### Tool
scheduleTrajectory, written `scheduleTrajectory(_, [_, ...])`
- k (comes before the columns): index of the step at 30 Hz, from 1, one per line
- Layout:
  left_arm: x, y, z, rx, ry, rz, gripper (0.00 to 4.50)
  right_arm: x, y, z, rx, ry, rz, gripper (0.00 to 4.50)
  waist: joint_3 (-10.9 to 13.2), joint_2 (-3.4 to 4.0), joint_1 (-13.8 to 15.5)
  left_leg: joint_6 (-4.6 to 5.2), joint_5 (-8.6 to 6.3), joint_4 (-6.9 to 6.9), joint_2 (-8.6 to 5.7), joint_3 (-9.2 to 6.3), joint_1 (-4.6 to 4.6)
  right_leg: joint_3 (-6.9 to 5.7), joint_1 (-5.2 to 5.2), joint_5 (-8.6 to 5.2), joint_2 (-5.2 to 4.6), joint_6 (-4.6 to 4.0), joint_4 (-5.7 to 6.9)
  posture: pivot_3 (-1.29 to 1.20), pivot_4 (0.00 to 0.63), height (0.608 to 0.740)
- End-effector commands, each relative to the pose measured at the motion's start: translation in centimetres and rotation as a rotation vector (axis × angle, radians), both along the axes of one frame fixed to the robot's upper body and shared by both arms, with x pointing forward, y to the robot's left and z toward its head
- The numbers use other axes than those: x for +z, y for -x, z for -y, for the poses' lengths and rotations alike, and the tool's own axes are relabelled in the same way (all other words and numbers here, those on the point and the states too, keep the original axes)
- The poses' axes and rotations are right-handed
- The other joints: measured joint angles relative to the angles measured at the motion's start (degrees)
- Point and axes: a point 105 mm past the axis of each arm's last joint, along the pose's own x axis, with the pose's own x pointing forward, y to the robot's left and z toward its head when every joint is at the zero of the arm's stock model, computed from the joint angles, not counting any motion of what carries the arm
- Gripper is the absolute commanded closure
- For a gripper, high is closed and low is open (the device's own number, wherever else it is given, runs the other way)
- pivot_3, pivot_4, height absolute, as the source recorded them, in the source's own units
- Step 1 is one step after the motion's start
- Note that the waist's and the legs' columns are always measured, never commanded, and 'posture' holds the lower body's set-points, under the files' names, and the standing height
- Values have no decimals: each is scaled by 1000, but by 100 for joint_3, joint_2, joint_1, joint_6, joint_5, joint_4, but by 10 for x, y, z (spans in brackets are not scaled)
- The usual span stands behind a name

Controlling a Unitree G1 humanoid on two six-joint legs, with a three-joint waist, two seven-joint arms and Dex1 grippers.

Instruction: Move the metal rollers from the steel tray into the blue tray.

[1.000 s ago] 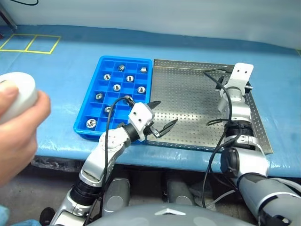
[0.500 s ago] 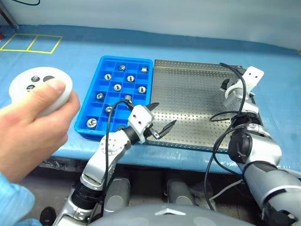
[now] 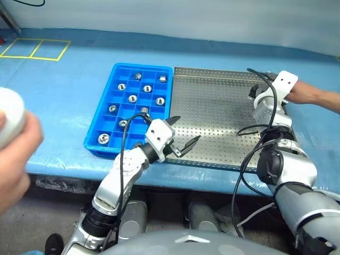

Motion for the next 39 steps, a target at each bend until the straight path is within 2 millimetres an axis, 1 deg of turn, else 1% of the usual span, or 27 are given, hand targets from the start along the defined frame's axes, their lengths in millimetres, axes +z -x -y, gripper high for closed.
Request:
scheduleTrajectory(1, [5, 2, 5, -24, 22, 17, 0, 17, 4, -11, 40, 14, 81, 18, -1, 2, -6, 0, 0, -1, 0, 1, 0, 1, -1, 6, 0, 10, 0, 121, 150, 740])
scheduleTrajectory(4, [5, 2, 7, -35, 24, 12, 0, 20, 16, -23, 71, 8, 111, 18, -2, 7, -1, 0, 0, 0, 0, 0, -3, 1, -3, 12, 0, 21, 0, 110, 150, 740])
scheduleTrajectory(9, [3, 3, 10, -51, 25, 6, 0, 23, 43, -46, 140, 12, 135, 18, -7, 22, -23, 0, 0, 6, 0, 0, -6, 1, -4, 6, 0, 27, 1, 84, 150, 740])
scheduleTrajectory(12, [3, 4, 11, -57, 26, 1, 0, 27, 61, -62, 190, 32, 147, 18, -12, 29, -46, 0, 0, 11, 1, 1, -5, 1, -4, -14, 0, 23, 1, 80, 150, 740])
scheduleTrajectory(17, [1, 5, 11, -60, 26, -6, 0, 35, 89, -87, 286, 114, 145, 18, -13, 32, -59, 0, 0, 20, 3, 1, -5, 1, -3, -16, 1, 23, 5, 75, 150, 740])
scheduleTrajectory(18, [1, 5, 11, -61, 26, -8, 0, 35, 93, -92, 304, 138, 136, 18, -13, 32, -57, 0, 0, 23, 4, 0, -5, 1, -2, -16, 1, 23, 5, 70, 150, 740])
scheduleTrajectory(22, [0, 5, 12, -64, 26, -14, 0, 27, 112, -112, 371, 137, 99, 18, -13, 31, -57, 0, 0, 30, 4, 1, -7, 1, -2, -16, 0, 24, 4, 65, 150, 740])
scheduleTrajectory(25, [0, 5, 12, -67, 27, -17, 0, 21, 124, -123, 389, 104, 78, 18, -13, 32, -56, 0, 0, 29, 4, 0, -11, 0, -6, -16, -1, 23, 3, 65, 150, 740])
scheduleTrajectory(29, [-1, 6, 14, -75, 29, -20, 0, 16, 132, -128, 397, 96, 55, 18, -13, 31, -59, 0, 0, 30, 4, 0, -17, 0, -10, -16, -2, 24, 0, 50, 150, 740])
scheduleTrajectory(35, [-1, 6, 14, -80, 27, -20, 0, 14, 132, -126, 391, 96, 37, 18, -13, 31, -60, -1, -1, 30, 4, -1, -17, -2, -10, -16, -2, 24, 0, 51, 150, 740])
scheduleTrajectory(39, [-1, 5, 13, -77, 24, -20, 0, 0, 129, -123, 387, 40, -50, 18, -13, 31, -58, -1, -1, 29, 4, -1, -19, -2, -11, -16, -2, 24, -1, 57, 150, 740])
